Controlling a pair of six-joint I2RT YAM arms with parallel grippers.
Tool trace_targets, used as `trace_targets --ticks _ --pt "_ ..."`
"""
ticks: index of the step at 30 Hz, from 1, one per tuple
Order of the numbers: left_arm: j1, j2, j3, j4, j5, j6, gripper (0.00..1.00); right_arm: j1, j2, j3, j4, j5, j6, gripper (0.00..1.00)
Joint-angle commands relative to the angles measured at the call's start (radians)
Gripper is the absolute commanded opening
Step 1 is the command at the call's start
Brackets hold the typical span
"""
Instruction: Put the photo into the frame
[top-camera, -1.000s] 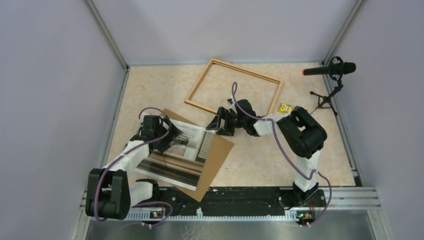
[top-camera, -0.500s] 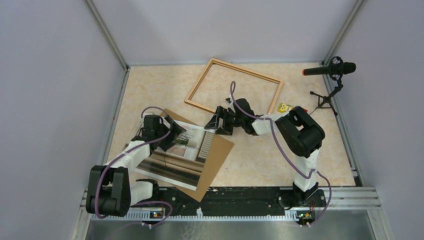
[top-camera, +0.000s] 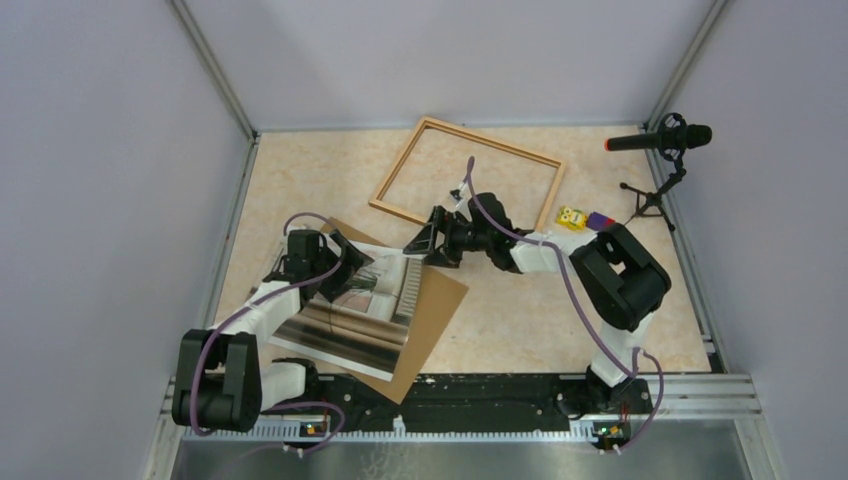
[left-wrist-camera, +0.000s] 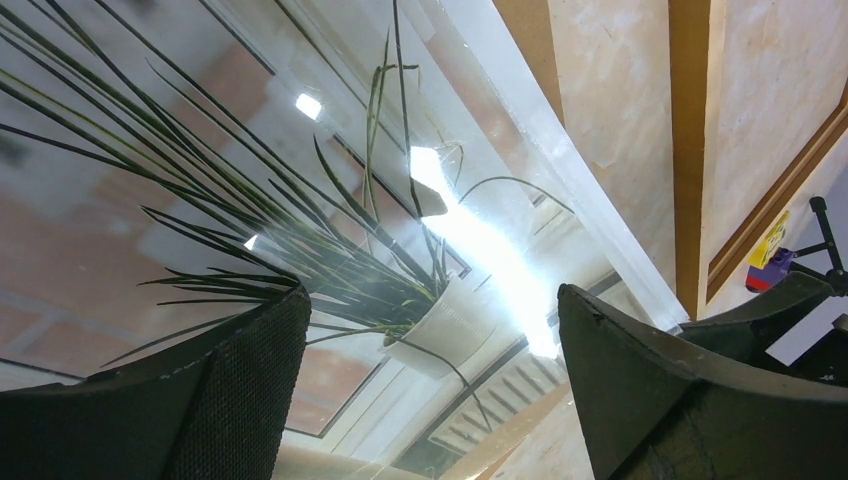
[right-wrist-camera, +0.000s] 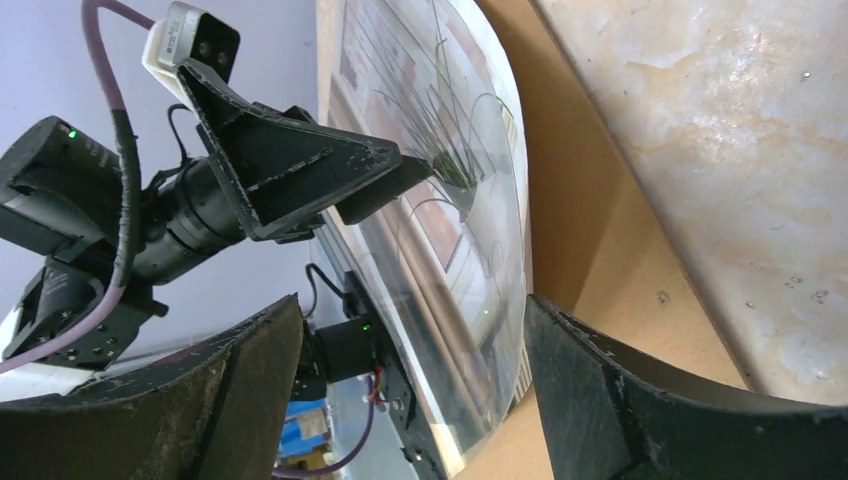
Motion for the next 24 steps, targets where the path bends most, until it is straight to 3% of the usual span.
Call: trace_targets --ticks 1,17,21,24 --pt "-0.004 0.054 -0.059 -0.142 -0.011 0.032 0.99 0.01 -0.036 -0.012 0.048 -0.025 0.04 0.78" --pt "-0.003 0.044 -0.041 -0.153 -0.012 0.037 0.99 0.031 -0.059 -0.077 0.119 0.007 0.059 0.8" --pt "-0.004 0.037 -0.039 -0.16 -0.02 0.042 0.99 0.018 -0.055 -0.072 0.016 0.136 -0.048 0.8" --pt "-0.004 0.034 -0.044 -0.158 -0.026 0.048 0.99 -0.017 -0.016 -0.064 -0.033 0.141 -0.095 0.81"
